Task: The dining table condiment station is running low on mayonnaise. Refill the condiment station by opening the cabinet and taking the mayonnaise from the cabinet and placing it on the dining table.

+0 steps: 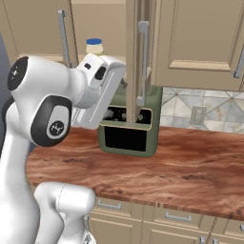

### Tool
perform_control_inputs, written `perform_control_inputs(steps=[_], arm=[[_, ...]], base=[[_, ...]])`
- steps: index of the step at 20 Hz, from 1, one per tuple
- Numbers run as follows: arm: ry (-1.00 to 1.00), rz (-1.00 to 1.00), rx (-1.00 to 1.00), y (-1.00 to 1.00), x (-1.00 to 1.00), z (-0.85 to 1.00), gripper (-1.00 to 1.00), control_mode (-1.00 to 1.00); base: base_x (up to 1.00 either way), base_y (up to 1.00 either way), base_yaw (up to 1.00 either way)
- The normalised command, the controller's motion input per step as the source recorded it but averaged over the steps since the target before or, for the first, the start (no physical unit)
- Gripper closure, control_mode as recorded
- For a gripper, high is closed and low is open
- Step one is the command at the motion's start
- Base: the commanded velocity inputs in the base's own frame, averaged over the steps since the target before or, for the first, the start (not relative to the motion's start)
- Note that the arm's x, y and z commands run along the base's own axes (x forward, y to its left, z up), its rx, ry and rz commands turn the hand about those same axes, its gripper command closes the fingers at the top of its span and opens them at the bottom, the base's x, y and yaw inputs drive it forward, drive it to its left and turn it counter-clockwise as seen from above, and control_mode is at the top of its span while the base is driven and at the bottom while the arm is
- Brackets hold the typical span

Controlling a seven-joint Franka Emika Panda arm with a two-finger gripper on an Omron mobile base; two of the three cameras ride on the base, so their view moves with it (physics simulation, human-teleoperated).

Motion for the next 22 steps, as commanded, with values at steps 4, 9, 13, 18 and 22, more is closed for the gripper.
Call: perform_control_inputs(steps=[4, 9, 13, 18, 22], arm=[[0.0, -0.03, 0.0, -0.77, -0.18, 0.0, -1.0, -1.0], [0.03, -0.04, 0.01, -0.33, -0.03, -0.03, -1.0, -1.0], [-0.09, 0.0, -0.07, 0.21, -0.37, -0.02, -1.0, -1.0], [-0.18, -0.06, -0.09, 1.0, -0.25, -0.06, -1.0, -1.0], [-0.26, -0.13, 0.04, 1.0, 0.02, -0.09, -1.0, -1.0]], base=[[0.0, 0.0, 0.0], [0.0, 0.0, 0.0], [0.0, 0.0, 0.0], [0.0, 0.0, 0.0], [0.0, 0.0, 0.0]])
